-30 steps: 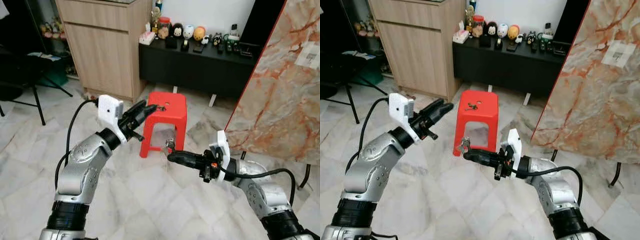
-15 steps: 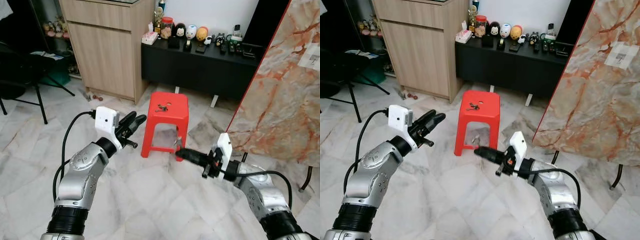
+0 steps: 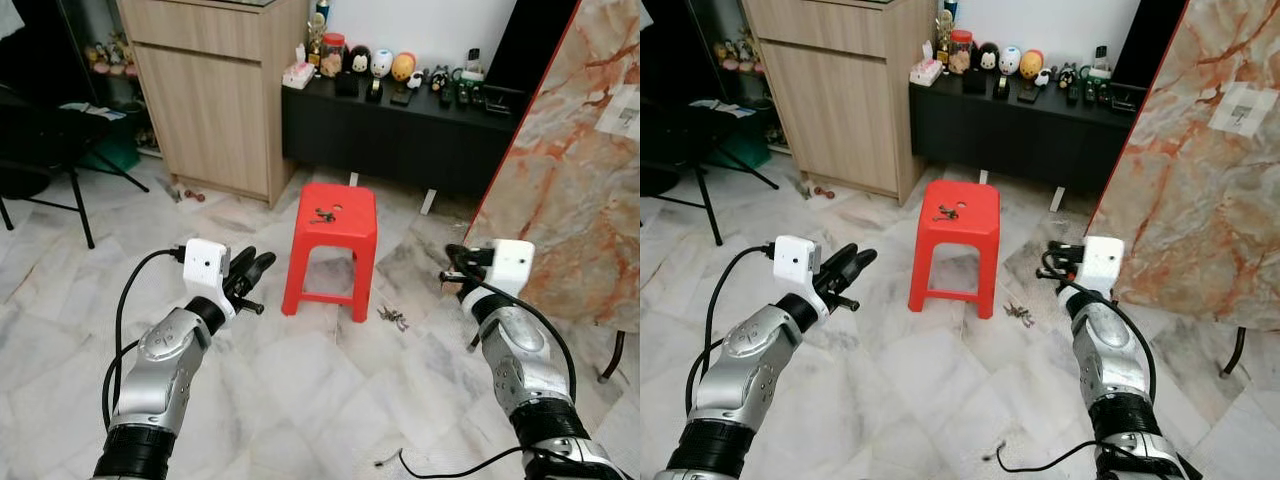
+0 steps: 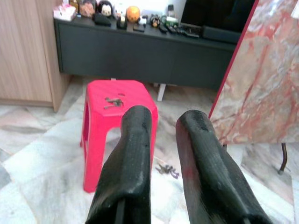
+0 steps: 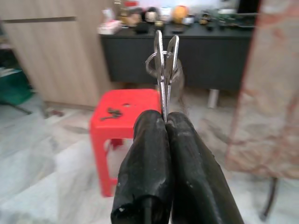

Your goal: Hang keys on a hook

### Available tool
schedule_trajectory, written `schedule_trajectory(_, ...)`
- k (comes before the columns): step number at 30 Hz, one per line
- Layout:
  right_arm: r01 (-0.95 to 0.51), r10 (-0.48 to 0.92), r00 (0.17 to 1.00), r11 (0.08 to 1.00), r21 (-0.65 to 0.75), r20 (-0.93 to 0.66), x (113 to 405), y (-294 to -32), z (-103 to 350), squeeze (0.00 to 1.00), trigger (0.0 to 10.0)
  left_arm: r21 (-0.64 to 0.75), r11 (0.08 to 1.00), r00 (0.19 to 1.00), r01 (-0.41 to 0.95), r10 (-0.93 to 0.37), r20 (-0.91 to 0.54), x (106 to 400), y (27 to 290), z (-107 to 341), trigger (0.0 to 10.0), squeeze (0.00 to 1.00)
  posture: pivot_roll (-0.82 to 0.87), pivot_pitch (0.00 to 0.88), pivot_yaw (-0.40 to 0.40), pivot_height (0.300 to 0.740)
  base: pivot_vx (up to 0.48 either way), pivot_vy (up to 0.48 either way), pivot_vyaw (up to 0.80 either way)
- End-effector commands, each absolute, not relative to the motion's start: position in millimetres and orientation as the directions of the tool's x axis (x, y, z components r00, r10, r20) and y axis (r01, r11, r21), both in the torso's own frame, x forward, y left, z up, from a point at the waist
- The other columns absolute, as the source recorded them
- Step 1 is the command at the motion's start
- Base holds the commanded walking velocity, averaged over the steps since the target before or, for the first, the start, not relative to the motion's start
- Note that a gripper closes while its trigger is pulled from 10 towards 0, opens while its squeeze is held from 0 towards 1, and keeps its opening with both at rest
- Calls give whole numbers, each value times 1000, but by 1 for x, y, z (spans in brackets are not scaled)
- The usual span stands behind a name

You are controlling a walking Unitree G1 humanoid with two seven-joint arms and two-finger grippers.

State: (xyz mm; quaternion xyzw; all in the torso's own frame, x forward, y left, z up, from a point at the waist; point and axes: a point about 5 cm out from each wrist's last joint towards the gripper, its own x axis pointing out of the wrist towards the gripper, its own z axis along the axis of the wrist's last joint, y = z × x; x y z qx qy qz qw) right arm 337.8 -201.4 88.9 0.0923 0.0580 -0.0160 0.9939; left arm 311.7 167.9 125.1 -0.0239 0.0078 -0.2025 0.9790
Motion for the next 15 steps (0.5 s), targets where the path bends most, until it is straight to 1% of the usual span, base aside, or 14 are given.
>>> schedule_trajectory(1,125,-99,984,976,178,-145,334,-207,82,0,0,-36,913,912,407,-408,-29,309,166,117,10000,0,29,0,-77,740,0,0,0)
schedule_trajectory(7,269,-238,957,943,196,-167,326,-211,70,0,0,-63,912,909,405,-409,-74,301,170,98,10000,0,20,0,-54,740,0,0,0)
schedule_trajectory(15,347,-317,933,918,190,-172,322,-210,66,0,0,-83,922,914,379,-387,-119,297,174,80,10000,0,18,0,-44,740,0,0,0)
